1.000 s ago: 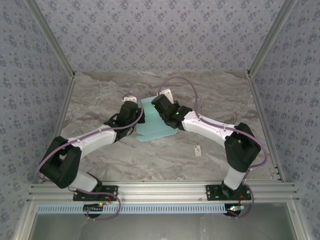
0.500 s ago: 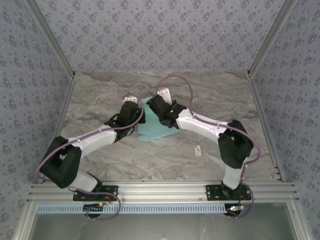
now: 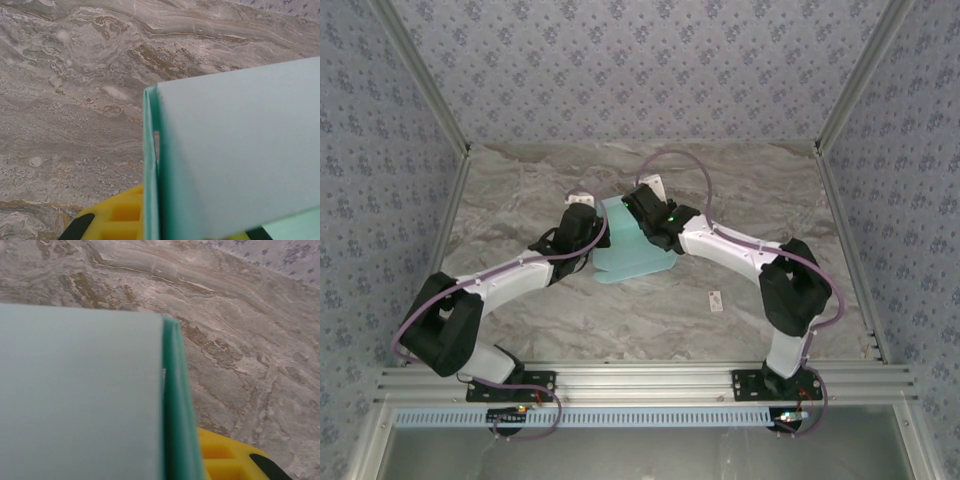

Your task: Fold the paper box

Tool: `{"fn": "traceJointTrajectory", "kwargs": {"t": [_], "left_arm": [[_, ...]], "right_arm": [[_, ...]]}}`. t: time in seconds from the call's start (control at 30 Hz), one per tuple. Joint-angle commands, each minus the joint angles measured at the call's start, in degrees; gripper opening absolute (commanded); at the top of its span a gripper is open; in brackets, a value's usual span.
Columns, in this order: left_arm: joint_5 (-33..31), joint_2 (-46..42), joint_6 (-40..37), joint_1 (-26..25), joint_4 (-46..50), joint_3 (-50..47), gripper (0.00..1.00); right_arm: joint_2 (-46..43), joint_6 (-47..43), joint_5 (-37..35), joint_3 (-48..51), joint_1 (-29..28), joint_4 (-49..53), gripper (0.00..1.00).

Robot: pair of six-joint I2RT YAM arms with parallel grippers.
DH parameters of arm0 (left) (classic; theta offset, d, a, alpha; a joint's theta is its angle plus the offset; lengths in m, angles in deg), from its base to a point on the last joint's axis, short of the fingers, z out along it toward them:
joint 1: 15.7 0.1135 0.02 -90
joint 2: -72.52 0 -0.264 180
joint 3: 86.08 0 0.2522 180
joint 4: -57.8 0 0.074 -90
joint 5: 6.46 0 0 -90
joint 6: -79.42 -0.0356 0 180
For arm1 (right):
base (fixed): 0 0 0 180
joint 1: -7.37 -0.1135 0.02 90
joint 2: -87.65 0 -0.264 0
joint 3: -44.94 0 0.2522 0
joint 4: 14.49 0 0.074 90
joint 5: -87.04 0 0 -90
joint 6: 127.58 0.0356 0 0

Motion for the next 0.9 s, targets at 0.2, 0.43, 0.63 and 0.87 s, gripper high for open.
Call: {"fn": "traceJointTrajectory", "kwargs": {"t": [0.2,0.43,0.63,0.87], "left_arm": [[3.0,-1.2,-1.2,-0.8,-0.2,0.3,0.00],[3.0,-0.9,-1.3,-0.8,0.0,0.6,0.00],[2.7,-0.3,-1.5,-0.8,0.1,1.1,0.00],[1.7,0.2,-1.8,-0.7,0.5,1.2,0.00]], "right_arm": [[-2.5,2.5,0.6,0.4,3.7,-0.2,0.15],[-0.6,4.1,-6.3,-0.8,3.6,4.0,0.14],[-3.6,1.7,3.2,1.0,3.7,-0.8,0.29],[-7.2,0.6,15.6,2.6,4.2,-2.7,0.58]]}}
